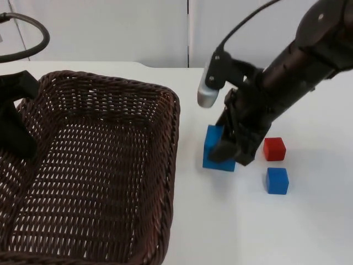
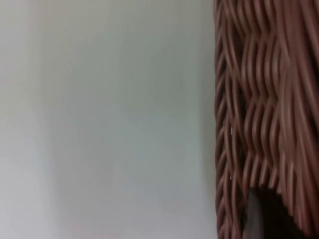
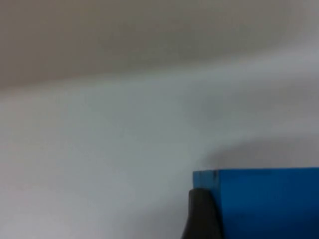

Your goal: Pick up the basket with the left hand and place the largest block into the basket with the right hand.

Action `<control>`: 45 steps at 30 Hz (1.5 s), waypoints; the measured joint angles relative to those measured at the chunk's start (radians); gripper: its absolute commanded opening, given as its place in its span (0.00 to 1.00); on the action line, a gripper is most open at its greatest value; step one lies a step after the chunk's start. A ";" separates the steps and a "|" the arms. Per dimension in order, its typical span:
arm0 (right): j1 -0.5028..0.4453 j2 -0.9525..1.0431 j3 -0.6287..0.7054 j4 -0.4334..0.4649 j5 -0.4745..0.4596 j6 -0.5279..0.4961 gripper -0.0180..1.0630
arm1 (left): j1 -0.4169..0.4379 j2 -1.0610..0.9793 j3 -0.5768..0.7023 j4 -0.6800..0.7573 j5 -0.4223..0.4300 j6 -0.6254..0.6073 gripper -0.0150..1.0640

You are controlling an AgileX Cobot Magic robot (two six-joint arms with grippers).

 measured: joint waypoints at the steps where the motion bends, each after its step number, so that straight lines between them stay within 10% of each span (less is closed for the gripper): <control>1: 0.000 -0.015 0.000 0.000 0.015 0.000 0.01 | 0.000 0.000 0.000 0.002 0.000 0.000 0.01; 21: 0.000 -0.274 0.000 -0.185 0.181 0.167 0.01 | 0.000 0.000 0.000 0.002 0.000 0.000 0.01; 45: 0.000 -0.409 0.000 -0.188 0.244 0.222 0.01 | 0.000 0.000 0.000 0.002 0.000 -0.002 0.01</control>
